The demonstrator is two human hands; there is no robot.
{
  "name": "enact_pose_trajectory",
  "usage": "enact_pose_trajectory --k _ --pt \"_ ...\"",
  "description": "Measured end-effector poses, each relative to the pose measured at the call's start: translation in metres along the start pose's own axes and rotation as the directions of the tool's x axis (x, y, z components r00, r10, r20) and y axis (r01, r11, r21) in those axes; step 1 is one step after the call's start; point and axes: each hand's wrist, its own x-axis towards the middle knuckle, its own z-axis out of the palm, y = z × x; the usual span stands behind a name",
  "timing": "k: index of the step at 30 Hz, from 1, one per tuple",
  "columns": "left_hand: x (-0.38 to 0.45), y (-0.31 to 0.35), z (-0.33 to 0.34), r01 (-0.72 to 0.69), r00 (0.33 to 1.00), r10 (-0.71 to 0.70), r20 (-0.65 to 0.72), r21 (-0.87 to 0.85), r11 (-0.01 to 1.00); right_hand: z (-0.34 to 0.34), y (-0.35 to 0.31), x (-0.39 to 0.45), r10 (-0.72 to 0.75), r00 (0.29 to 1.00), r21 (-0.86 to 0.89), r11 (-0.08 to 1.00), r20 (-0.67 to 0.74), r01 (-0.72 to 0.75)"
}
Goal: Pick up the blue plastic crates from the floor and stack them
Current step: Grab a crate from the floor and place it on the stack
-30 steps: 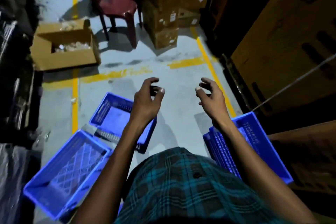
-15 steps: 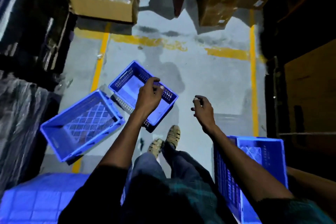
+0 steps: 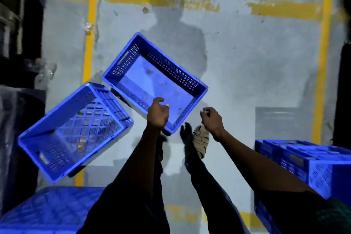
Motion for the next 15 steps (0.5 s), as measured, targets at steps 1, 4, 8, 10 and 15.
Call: enact_pose_trajectory --k 1,4,8,10,15 --pt "0.014 -0.015 0.009 0.012 1.000 -0.012 0.001 0.001 1.000 0.014 0.013 0.015 0.053 0.998 0.026 0.998 0.023 -0.054" --pt "0.058 -0.057 0.037 0.005 1.000 -0.005 -0.020 -0.004 1.000 0.054 0.033 0.051 0.214 0.976 0.125 0.968 0.032 -0.216" --pt "0.112 -0.091 0.066 0.034 0.999 -0.034 0.015 0.002 0.999 0.097 0.050 0.106 0.293 0.955 0.246 0.924 0.040 -0.294" --pt "0.136 -0.104 0.078 0.035 0.999 -0.036 0.036 0.025 0.999 0.121 0.076 0.149 0.309 0.951 0.341 0.891 0.028 -0.299" --pt "0.160 -0.121 0.093 -0.019 1.000 0.018 0.014 0.064 0.998 0.130 0.047 0.160 0.381 0.921 0.509 0.779 0.077 -0.365"
